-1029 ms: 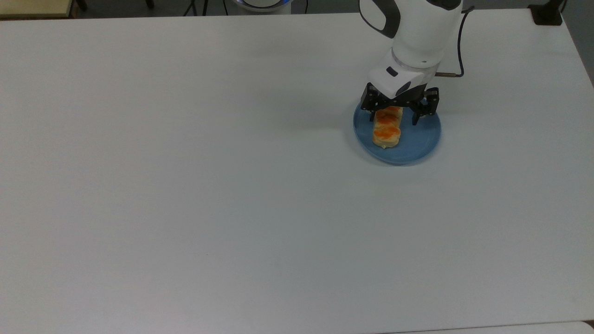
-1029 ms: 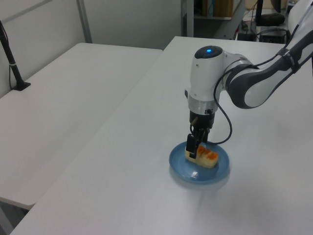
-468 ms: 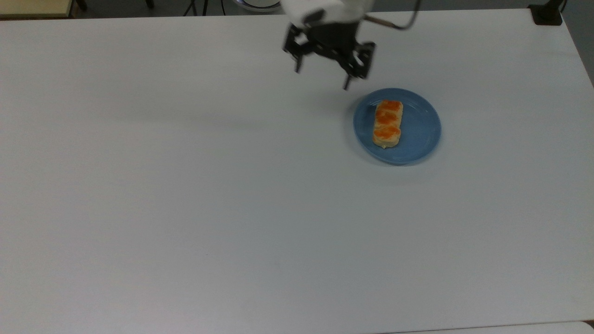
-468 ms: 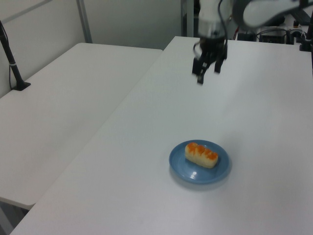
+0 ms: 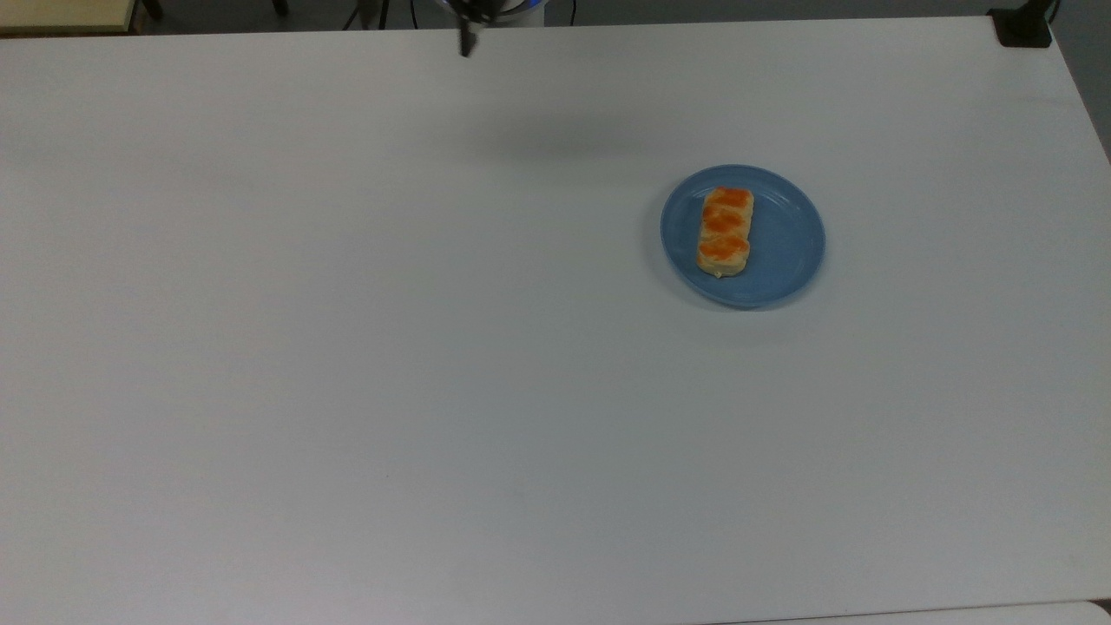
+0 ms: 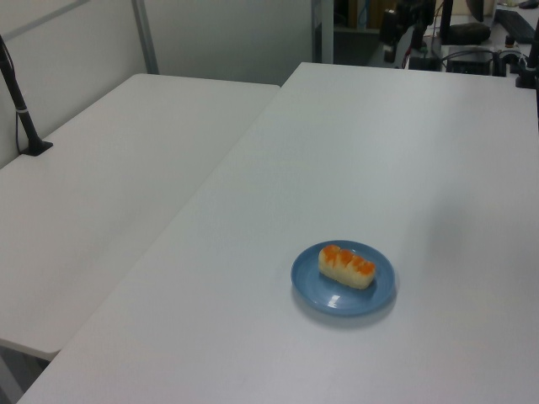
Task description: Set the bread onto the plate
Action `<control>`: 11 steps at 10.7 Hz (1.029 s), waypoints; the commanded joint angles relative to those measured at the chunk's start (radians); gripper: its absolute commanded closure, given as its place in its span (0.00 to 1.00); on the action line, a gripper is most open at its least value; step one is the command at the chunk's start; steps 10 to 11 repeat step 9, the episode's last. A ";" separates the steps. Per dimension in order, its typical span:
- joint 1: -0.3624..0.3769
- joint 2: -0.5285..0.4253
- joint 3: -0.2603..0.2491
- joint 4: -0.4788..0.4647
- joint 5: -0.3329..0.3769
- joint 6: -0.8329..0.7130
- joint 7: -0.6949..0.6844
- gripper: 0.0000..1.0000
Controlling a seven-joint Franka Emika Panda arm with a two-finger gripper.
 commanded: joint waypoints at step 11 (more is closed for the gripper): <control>-0.063 -0.006 -0.034 0.005 0.013 -0.013 -0.328 0.00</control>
